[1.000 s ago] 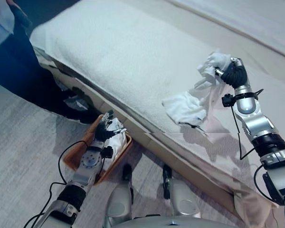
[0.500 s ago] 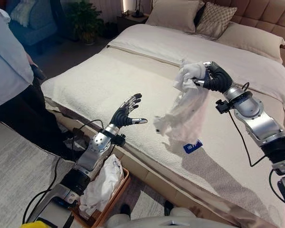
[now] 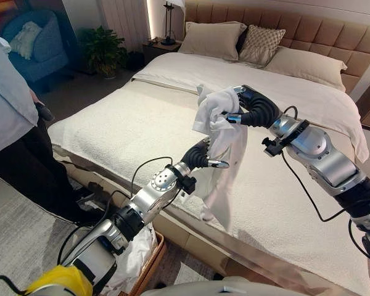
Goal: Pick up clothes into the bucket
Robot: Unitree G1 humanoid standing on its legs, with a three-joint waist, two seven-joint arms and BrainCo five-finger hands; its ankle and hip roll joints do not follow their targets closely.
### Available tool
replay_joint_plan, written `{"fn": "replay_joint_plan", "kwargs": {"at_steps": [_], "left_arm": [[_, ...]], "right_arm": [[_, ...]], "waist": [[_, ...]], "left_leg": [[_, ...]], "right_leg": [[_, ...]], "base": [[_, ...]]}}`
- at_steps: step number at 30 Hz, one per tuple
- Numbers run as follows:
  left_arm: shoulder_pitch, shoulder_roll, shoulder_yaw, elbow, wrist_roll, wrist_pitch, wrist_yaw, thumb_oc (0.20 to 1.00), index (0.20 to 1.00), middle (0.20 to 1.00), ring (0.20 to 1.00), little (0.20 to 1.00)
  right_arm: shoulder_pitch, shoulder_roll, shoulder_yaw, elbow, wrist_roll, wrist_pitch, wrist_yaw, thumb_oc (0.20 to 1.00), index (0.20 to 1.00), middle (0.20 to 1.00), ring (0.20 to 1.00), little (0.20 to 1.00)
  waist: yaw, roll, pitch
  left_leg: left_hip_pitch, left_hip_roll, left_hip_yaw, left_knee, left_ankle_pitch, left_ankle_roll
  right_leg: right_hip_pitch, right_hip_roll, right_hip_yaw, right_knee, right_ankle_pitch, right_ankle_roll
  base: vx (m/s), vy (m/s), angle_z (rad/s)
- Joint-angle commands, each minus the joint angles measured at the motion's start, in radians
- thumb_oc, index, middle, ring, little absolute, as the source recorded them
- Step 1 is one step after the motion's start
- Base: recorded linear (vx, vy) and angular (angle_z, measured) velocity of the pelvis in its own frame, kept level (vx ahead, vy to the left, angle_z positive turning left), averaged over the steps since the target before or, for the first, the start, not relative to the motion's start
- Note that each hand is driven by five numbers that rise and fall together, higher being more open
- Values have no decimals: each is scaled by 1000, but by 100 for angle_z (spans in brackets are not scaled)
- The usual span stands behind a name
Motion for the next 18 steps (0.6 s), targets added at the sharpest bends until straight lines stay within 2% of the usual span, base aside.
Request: {"fn": "replay_joint_plan", "kwargs": {"at_steps": [1,2,8,12,15,17,18], "left_arm": [[-120,-32,-48,11,-119,3,-50,1000,1000,1000,1000,1000],[-140,-55,-80,5,-185,29,-67,1000,1000,1000,1000,1000],[-175,-102,-114,21,-202,44,-63,1000,1000,1000,1000,1000],[-172,-150,-93,67,-149,29,-33,1000,1000,1000,1000,1000],[-147,-209,-54,127,-113,27,-10,1000,1000,1000,1000,1000],[-137,-218,-47,135,-108,25,-7,1000,1000,1000,1000,1000],[-112,-234,-28,146,-107,25,-1,934,934,934,934,934]], "right_arm": [[-114,4,22,-62,83,-44,3,200,200,200,200,200],[-114,23,29,-73,137,-43,14,200,200,200,200,200],[-99,66,36,-99,216,-42,38,200,200,200,200,200],[-68,111,9,-122,272,-42,50,200,200,200,200,200],[-16,177,-32,-145,330,-43,64,200,200,200,200,200],[-5,185,-41,-153,334,-43,65,200,200,200,200,200],[18,196,-65,-159,330,-46,59,200,200,200,200,200]], "waist": [[11,-33,-44],[6,-30,-46],[-1,-26,-46],[-4,-24,-46],[-8,-23,-44],[-8,-23,-44],[-10,-22,-45]], "left_leg": [[-29,-21,5,95,-96,5],[-27,-21,4,92,-96,5],[-25,-23,2,89,-93,5],[-24,-24,0,89,-92,7],[-26,-27,-1,90,-92,11],[-27,-28,-1,89,-92,11],[-27,-29,0,88,-91,13]], "right_leg": [[-13,-19,-16,93,-57,31],[-11,-20,-15,92,-57,33],[-10,-23,-14,93,-57,33],[-10,-27,-15,96,-58,33],[-10,-30,-13,96,-58,33],[-10,-30,-13,96,-59,32],[-11,-31,-14,97,-58,32]], "base": [[0,0,0],[0,0,0],[0,0,0],[0,0,0],[0,0,0],[0,0,0],[0,0,0]]}}
